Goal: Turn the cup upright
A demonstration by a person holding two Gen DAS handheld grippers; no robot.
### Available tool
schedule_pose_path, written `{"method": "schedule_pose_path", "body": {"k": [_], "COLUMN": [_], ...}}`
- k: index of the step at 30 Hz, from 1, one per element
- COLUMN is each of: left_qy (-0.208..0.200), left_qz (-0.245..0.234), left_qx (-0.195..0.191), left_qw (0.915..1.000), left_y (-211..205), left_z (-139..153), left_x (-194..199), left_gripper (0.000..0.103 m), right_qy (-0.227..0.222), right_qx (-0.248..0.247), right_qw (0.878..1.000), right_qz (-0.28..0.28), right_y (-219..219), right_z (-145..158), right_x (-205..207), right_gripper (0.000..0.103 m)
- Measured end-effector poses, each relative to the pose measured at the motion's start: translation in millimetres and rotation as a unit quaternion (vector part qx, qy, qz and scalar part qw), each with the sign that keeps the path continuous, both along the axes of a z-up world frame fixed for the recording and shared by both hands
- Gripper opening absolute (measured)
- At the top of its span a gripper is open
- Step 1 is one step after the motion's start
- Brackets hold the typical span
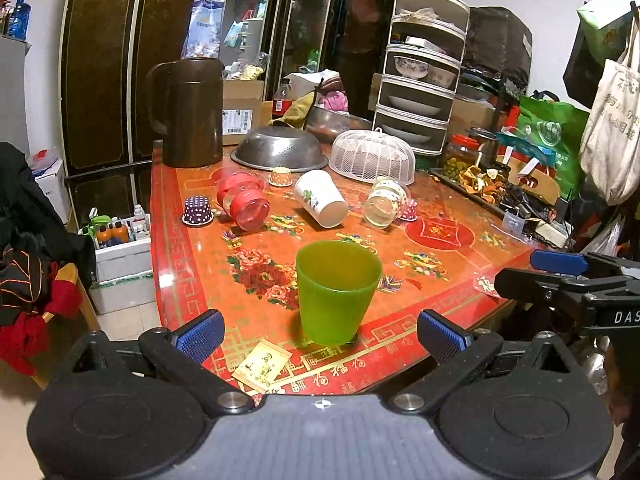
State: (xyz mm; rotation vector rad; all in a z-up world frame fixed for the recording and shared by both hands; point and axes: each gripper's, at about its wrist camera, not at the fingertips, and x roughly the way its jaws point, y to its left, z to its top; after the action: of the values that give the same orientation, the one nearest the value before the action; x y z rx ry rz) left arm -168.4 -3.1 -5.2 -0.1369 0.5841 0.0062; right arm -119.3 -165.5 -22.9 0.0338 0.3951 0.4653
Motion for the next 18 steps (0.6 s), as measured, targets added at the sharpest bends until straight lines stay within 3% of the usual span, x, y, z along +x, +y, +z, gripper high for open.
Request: {"method": "schedule_pose_path", "body": {"k": [18], "left_qy": [0.004], "left_qz": [0.006], "left_qx": [0.011], "left_qw": [0.9999], "left_y": [-5.6], "left_z": [0.2], "left_x": [5.6], "left_gripper": [0.103], "right_qy": [0.009], "right_qx": [-0.001], "right_qw": [1.0], "right_qz": [-0.001], "right_y": [-1.8], "right_z": [-1.0], "right_x": [4.6], "right_gripper": [0.102]}}
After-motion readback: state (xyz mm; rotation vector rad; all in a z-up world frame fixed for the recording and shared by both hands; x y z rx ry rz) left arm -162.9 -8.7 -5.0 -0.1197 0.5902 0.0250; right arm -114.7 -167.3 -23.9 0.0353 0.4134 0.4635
